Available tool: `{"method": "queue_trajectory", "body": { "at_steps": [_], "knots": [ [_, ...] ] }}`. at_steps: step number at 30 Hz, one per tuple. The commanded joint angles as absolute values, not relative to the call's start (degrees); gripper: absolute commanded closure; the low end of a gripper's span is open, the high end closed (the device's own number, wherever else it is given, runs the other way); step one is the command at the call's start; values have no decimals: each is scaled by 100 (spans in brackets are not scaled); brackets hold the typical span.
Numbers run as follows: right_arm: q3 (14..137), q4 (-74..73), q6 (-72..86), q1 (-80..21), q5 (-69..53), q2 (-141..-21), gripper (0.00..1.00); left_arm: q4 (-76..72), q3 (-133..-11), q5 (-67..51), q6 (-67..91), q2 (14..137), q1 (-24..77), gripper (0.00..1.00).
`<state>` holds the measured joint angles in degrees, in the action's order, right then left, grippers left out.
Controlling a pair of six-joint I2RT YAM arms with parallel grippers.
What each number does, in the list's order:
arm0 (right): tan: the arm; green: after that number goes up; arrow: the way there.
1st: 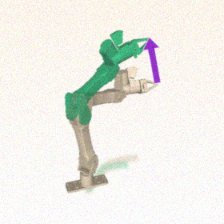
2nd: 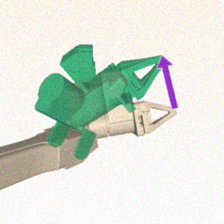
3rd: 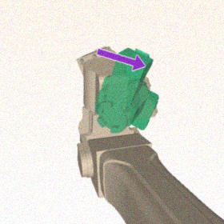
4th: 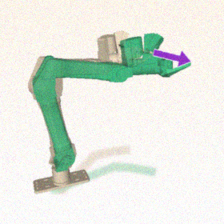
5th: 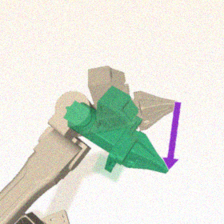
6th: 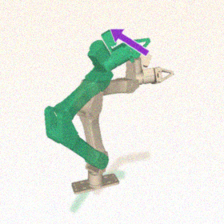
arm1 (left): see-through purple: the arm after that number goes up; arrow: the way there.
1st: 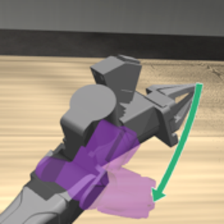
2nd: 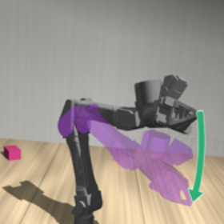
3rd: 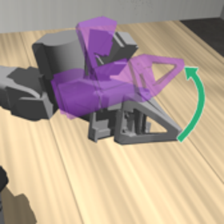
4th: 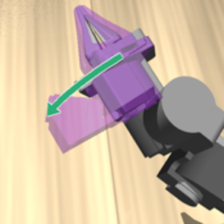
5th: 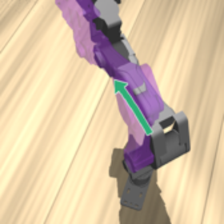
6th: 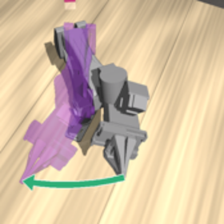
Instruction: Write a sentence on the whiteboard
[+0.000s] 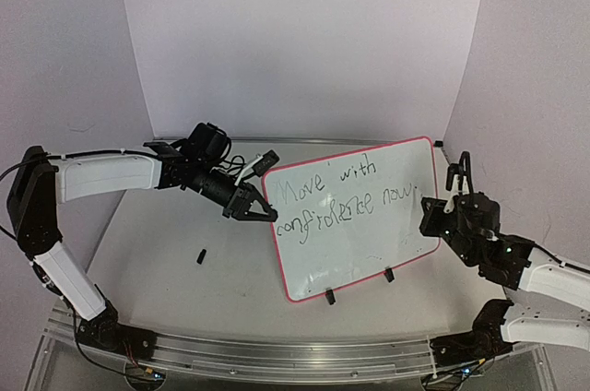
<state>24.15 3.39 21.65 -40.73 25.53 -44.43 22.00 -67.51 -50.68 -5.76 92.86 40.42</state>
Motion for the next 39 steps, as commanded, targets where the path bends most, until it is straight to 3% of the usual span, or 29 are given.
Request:
{"method": "queue_trajectory", "body": {
  "at_steps": [1,25,35,39],
  "knots": [
    [2347,333,2251,-4035,2501,-4637,100,2584,-6770,-4987,-1005,9346,4238,100],
    [2364,519,2186,-3920,2402,-4862,100,2575,-6776,-5005,-1002,9378,4241,100],
    [2463,-213,2158,-3926,2631,-2923,100,2618,-6775,-5046,-939,9188,4236,100],
    [2647,-463,2087,-3930,2301,-2686,100,2621,-6750,-5071,-881,9022,4236,100]
  ]
}}
